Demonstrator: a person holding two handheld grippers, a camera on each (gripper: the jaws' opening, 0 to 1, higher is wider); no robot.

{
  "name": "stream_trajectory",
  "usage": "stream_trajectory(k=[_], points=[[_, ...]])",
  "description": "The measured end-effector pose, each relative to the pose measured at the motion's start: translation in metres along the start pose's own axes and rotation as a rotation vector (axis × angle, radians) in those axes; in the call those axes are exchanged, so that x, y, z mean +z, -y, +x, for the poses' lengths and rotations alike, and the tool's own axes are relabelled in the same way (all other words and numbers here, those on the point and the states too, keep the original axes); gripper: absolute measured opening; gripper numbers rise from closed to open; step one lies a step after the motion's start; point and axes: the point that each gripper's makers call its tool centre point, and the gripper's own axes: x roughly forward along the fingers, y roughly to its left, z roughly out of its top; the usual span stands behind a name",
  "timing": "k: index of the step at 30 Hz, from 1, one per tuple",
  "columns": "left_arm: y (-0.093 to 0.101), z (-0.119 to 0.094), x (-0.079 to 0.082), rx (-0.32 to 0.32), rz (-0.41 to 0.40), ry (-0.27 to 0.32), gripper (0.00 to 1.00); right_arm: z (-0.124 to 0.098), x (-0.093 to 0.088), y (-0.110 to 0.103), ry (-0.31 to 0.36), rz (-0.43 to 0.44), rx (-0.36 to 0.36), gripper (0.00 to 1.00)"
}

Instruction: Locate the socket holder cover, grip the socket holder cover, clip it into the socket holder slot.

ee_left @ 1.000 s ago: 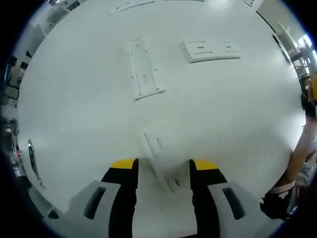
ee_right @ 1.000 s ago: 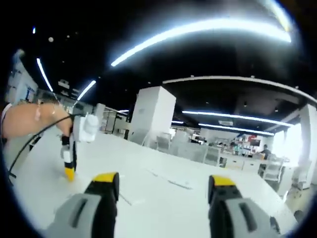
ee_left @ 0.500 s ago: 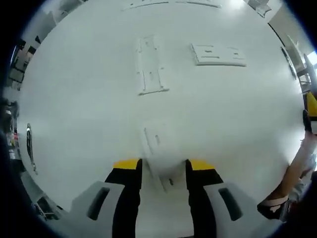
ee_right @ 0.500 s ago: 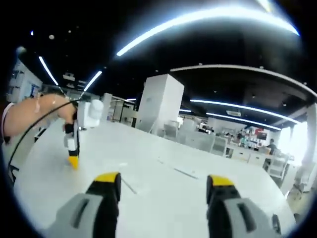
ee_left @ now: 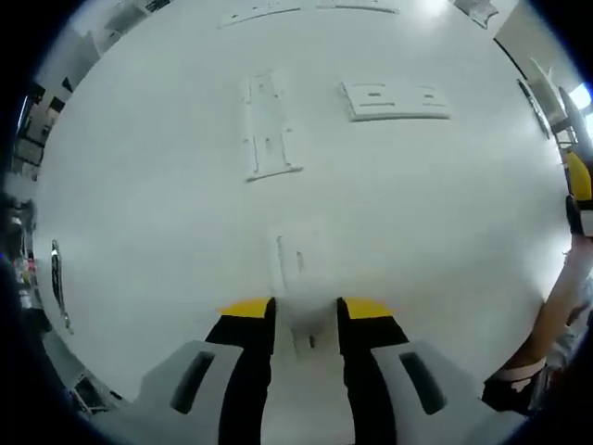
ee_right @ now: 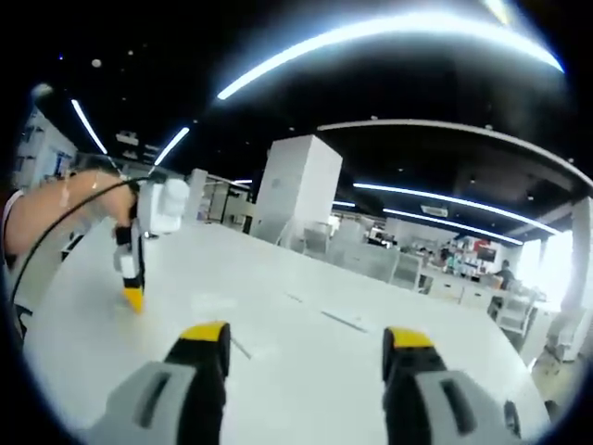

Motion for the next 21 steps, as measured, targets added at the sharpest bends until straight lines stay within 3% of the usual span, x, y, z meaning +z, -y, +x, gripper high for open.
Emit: stream_trajectory(k=[12, 21], points=[[-0.0033, 0.0005, 0.0057, -0.015, 0.027, -0.026, 0.28, 0.0015, 0.0007, 0.0020, -0.009, -0.015, -0.004, 0.67], [-0.0040, 0.0002, 0.0075, -0.027, 0.098, -0.033, 0.28, 0.0007, 0.0003, 0.0006, -0.012, -0.015, -0.003, 0.65]])
